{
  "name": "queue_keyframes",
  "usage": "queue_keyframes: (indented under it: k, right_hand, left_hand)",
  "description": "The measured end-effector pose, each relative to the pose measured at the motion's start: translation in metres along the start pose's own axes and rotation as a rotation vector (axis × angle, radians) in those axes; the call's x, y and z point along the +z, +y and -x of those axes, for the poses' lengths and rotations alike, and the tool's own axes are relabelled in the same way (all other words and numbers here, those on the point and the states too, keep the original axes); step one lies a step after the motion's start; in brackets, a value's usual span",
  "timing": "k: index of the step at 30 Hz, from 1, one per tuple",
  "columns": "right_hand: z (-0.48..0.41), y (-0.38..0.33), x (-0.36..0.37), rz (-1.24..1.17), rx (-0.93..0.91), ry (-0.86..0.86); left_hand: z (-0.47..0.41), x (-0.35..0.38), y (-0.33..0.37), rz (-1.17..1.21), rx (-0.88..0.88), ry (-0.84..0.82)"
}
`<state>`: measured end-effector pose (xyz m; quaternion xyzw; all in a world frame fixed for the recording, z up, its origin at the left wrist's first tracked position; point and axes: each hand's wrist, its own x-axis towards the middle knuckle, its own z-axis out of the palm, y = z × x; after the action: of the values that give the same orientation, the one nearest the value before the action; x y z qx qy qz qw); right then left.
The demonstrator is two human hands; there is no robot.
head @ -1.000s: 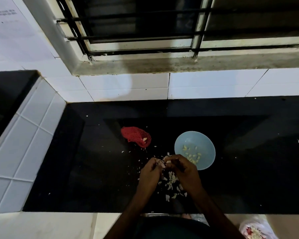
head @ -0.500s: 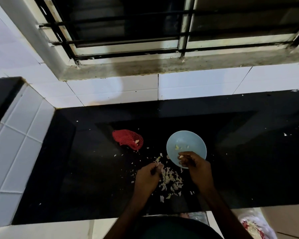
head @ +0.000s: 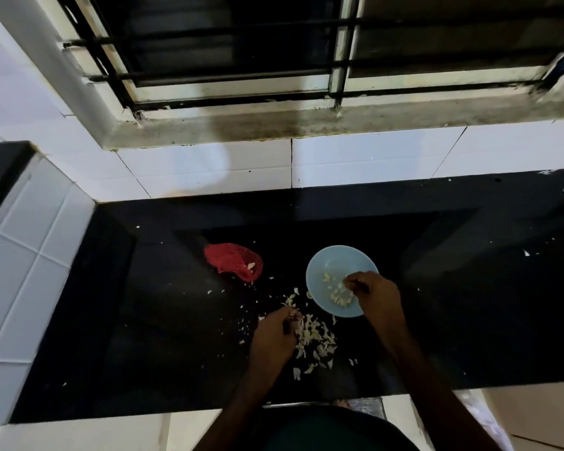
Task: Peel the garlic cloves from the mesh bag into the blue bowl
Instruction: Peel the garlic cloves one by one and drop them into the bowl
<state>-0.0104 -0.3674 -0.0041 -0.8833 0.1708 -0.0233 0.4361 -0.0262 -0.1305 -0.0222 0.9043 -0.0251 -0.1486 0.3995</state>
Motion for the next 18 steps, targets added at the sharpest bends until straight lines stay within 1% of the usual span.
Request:
queue_keyframes:
  k: [2, 4, 6, 8, 10, 12, 14, 15, 18]
  right_hand:
    - [0.002, 0.002, -0.001, 0.048, -0.024, -0.001]
    - [0.009, -0.001, -0.003, 0.043, -0.055, 0.009]
    - [0.02, -0.006, 0.0, 0.025, -0.081, 0.015]
    - [0.034, -0.012, 0.013, 0.029, -0.118, -0.018]
    - [0.049, -0.02, 0.034, 0.053, -0.211, -0.107]
    - [0.06, -0.024, 0.059, 0.091, -0.305, -0.24]
    - [0.063, -0.027, 0.079, 0.111, -0.319, -0.371]
    - [0.061, -0.029, 0.088, 0.132, -0.325, -0.408]
    - [0.045, -0.041, 0.108, 0.213, -0.343, -0.441]
  left_hand:
    - [0.002, 0.0, -0.002, -0.011, -0.009, -0.012]
    - [0.005, -0.001, -0.002, -0.011, -0.024, -0.007]
    - [0.008, -0.002, -0.006, -0.063, -0.06, -0.003]
    - [0.01, -0.003, -0.012, -0.121, -0.106, -0.026]
    - [0.013, -0.005, -0.015, -0.142, -0.126, -0.056]
    - [0.017, -0.009, -0.02, -0.132, -0.131, -0.077]
    - [0.023, -0.013, -0.026, -0.105, -0.162, -0.085]
    - [0.025, -0.017, -0.028, -0.101, -0.185, -0.078]
    - [0.027, -0.025, -0.036, -0.143, -0.21, -0.072]
